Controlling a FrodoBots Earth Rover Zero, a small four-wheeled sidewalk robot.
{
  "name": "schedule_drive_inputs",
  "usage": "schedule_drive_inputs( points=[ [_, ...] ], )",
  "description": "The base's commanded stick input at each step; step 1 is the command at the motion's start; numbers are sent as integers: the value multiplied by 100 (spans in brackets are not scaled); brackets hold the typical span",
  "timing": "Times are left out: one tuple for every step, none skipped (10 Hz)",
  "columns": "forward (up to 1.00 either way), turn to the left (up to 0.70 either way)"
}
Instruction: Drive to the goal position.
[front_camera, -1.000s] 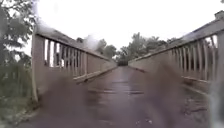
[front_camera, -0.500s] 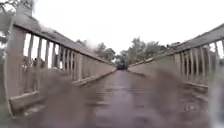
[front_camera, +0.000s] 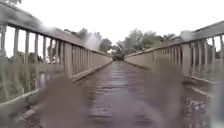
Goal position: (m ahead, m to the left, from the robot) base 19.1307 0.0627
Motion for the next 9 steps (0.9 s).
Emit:
schedule_drive_inputs(
  points=[
    [85, 0],
    [85, 0],
    [85, 0],
    [85, 0],
    [85, 0],
    [85, 0],
    [85, 0],
    [85, 0],
    [85, 0]
  ],
)
